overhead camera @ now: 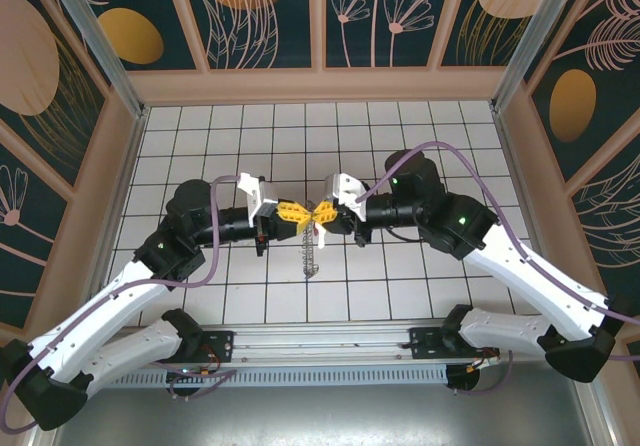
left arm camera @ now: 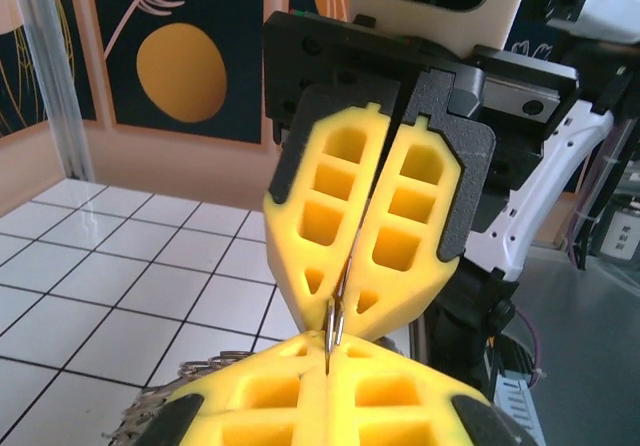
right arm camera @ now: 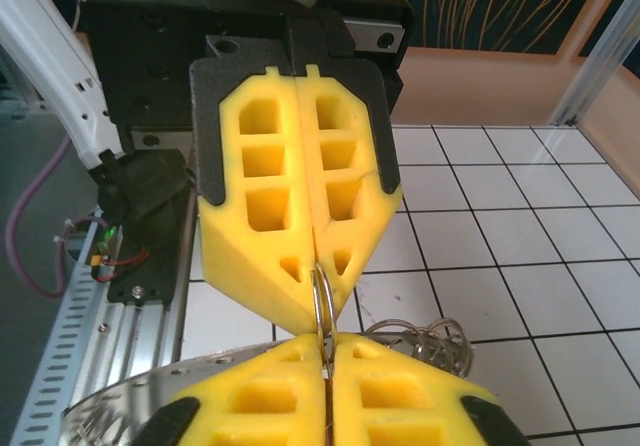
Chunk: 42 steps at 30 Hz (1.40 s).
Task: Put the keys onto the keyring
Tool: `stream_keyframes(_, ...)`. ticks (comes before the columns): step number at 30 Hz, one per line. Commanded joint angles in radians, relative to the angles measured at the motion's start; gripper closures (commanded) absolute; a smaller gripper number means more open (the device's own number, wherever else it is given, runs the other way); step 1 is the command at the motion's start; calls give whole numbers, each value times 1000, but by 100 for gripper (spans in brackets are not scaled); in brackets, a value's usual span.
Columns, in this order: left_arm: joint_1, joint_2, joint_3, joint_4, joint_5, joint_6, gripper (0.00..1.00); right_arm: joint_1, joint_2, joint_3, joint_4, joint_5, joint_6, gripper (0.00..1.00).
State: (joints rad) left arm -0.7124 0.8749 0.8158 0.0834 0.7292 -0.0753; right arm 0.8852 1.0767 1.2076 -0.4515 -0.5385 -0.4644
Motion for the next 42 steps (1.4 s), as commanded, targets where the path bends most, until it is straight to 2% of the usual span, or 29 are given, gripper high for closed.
stream_keyframes(1,-6,-22,-5,145,113,-59,100,-8,-22,-26,74,18,18,98)
stream_keyframes(5,-6,-18,11,69,85,-19,100,-12,-25,-25,76,26,18,100)
stream_keyframes(8,-6,-12,42,-36,17,44,100,-14,-24,-18,66,43,17,100)
stream_keyframes(13,-6,48,141,-271,-121,181,79,-14,32,53,-48,142,-13,100)
stream_keyframes(18,-6,110,211,-395,-187,257,79,-9,106,130,-167,203,-54,100)
stream_keyframes(31,-7,153,217,-425,-211,296,83,-5,129,175,-210,144,-102,100)
stream_keyframes(42,-6,159,219,-409,-199,298,80,2,170,199,-268,120,-131,100)
